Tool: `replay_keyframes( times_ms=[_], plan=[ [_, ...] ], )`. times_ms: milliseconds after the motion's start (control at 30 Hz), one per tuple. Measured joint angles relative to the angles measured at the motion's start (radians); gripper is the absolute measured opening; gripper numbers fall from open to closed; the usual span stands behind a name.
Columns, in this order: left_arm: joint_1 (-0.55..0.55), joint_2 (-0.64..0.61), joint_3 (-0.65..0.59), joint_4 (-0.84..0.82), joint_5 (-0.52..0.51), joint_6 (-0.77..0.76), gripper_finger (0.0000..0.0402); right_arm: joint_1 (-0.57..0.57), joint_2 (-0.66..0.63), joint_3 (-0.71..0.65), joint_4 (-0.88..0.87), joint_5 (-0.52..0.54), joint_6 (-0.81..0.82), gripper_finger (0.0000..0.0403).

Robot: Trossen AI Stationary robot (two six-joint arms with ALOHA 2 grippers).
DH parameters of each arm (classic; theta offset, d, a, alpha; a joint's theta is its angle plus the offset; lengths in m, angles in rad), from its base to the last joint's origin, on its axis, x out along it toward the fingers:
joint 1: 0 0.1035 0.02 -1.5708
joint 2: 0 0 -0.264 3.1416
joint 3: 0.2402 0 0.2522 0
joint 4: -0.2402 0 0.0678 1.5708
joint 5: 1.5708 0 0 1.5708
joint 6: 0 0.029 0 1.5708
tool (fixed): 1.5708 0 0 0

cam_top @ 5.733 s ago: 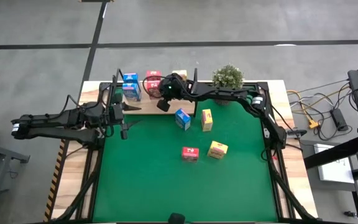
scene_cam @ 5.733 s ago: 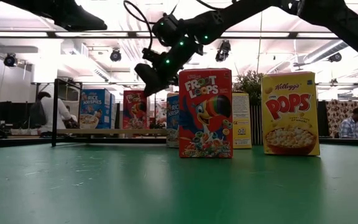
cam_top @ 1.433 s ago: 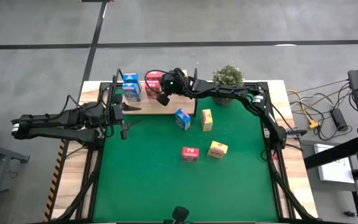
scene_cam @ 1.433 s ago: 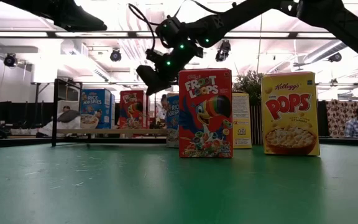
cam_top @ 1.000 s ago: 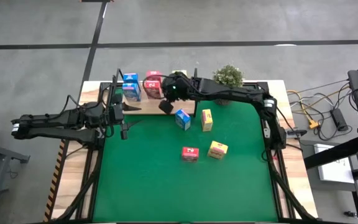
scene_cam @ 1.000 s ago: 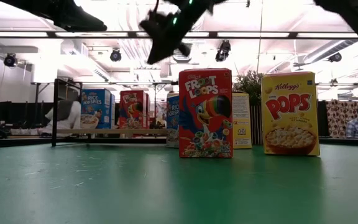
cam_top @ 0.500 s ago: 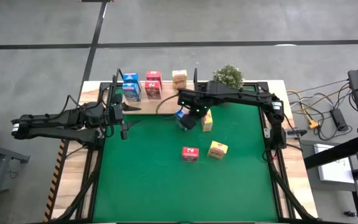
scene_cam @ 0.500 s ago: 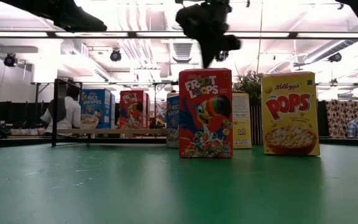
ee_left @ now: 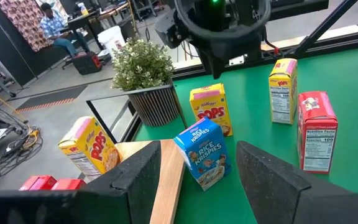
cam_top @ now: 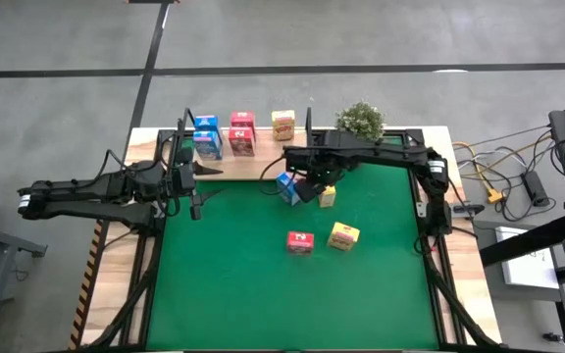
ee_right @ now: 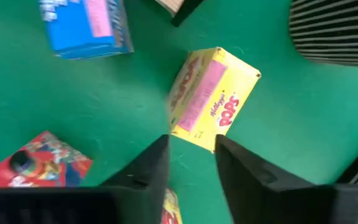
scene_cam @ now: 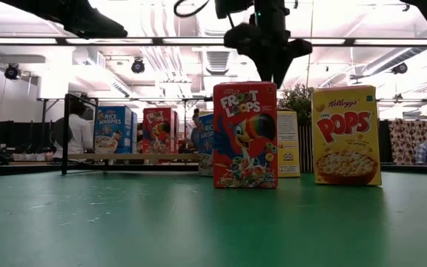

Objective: Stack cereal on shelf
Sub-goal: Put the top yellow cereal box aligned with the other yellow cereal box on the shelf

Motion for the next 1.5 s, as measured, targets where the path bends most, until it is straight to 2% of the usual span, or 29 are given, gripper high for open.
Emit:
replay_keyframes(
  times_ms=[133,267,500,633,733,933,1133,1267,1500],
  plan=[
    [0.000,0.000,0.000,-0.006,0.000,0.001,0.0192,0.000,0.000,-0.039,0.004,0.045,0.024,0.0191],
    [0.000,0.000,0.000,-0.007,0.000,0.003,0.0192,-0.007,0.000,-0.079,0.033,0.045,0.032,0.0242],
    [0.000,0.000,0.000,-0.007,0.000,0.004,0.0192,-0.007,0.000,-0.161,0.095,0.046,0.046,0.0292],
    [0.000,0.000,0.000,-0.007,0.000,0.004,0.0192,-0.013,0.000,-0.211,0.173,0.047,0.029,0.0292],
    [0.000,0.000,0.000,-0.007,0.000,0.005,0.0192,-0.018,-0.002,-0.233,0.192,0.053,0.027,0.0279],
    [0.000,0.000,0.000,-0.006,0.000,0.005,0.0192,-0.024,-0.003,-0.243,0.192,0.060,0.027,0.0222],
    [0.000,0.000,0.000,-0.006,0.000,0.005,0.0192,-0.025,-0.002,-0.244,0.202,0.118,0.012,0.0177],
    [0.000,0.000,0.000,-0.006,0.000,0.005,0.0192,-0.025,-0.003,-0.242,0.201,0.117,0.011,0.0187],
    [0.000,0.000,0.000,-0.006,0.000,0.005,0.0192,-0.033,-0.008,-0.223,0.179,0.112,-0.004,0.0251]
  ],
)
